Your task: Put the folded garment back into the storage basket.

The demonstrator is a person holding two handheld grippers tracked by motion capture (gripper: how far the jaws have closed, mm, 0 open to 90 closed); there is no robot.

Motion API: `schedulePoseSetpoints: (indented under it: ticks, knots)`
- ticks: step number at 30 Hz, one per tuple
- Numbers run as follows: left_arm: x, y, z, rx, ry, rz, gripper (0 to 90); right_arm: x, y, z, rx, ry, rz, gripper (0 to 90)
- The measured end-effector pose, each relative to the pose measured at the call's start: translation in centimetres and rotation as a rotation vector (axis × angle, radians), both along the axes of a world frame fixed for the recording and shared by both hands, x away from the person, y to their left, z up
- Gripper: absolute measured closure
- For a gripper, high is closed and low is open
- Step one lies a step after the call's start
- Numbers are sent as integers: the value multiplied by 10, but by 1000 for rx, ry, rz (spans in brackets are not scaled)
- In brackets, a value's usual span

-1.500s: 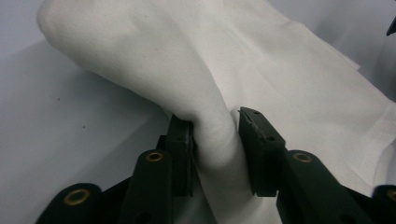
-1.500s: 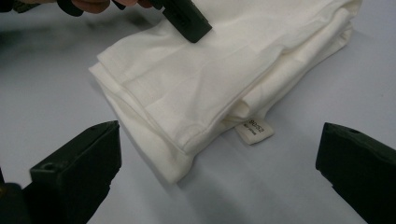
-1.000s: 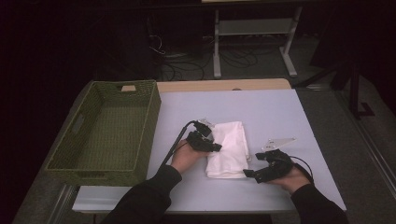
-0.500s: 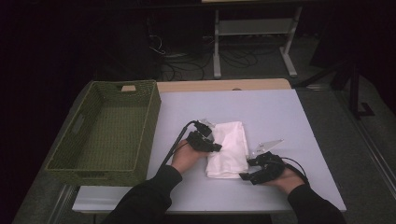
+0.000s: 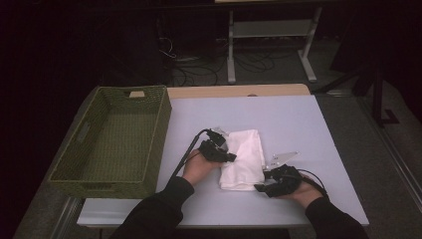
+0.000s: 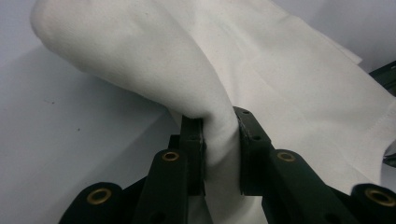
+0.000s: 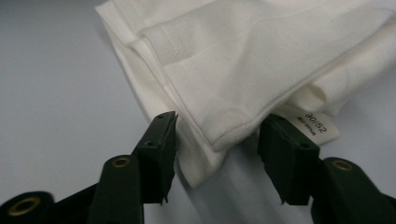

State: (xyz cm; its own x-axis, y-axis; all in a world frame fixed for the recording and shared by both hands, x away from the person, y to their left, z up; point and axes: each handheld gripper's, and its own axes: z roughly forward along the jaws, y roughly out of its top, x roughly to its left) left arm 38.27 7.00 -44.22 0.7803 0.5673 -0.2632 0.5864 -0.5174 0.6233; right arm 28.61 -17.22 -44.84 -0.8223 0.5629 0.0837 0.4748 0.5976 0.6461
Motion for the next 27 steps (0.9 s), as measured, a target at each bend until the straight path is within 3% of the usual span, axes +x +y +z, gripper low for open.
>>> schedulePoseSetpoints:
  ticks: [4, 15, 27]
  knots:
    - [0, 0, 0, -1, -2, 0, 756, 0, 0, 0, -9, -14, 7, 560]
    - [-1, 0, 0, 2, -6, -1, 756, 2, 1, 1, 6, 23, 24, 786]
    - [-3, -2, 2, 18, -30, 2, 773, 2, 4, 3, -18, 9, 46, 850]
